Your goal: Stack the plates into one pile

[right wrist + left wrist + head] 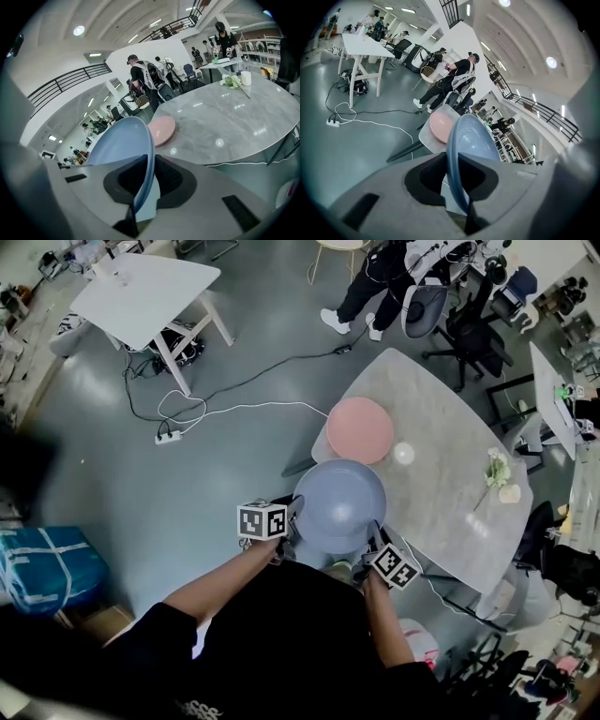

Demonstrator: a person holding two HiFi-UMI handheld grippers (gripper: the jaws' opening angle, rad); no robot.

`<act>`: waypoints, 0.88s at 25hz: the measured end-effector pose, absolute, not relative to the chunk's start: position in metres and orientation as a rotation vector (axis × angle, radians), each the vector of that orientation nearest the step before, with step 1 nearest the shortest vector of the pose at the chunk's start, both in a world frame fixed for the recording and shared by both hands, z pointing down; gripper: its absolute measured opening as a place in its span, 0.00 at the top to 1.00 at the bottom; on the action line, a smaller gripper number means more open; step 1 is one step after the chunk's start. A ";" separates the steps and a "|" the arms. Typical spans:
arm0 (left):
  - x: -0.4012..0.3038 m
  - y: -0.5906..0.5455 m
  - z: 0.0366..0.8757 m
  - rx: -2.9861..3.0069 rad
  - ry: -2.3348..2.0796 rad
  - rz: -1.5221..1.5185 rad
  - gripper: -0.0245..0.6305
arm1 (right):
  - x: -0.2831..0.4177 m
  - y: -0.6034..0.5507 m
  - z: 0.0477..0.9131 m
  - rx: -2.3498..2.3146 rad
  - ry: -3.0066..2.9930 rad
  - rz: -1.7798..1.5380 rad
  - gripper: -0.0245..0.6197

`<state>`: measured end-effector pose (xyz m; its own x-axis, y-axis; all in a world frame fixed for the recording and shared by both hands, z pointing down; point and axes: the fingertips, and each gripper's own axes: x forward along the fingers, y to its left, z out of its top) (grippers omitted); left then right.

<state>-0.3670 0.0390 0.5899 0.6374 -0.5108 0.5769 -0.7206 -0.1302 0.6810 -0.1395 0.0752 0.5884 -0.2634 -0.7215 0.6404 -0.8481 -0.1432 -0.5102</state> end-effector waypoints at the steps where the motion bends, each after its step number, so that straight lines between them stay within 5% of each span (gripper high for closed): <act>1: -0.377 0.033 0.590 1.794 -0.991 0.249 0.87 | -0.150 0.073 0.589 1.825 -1.953 1.377 0.88; 22: -0.365 -0.129 0.608 1.866 -0.888 0.298 0.86 | -0.142 -0.073 0.619 1.963 -1.922 1.473 0.89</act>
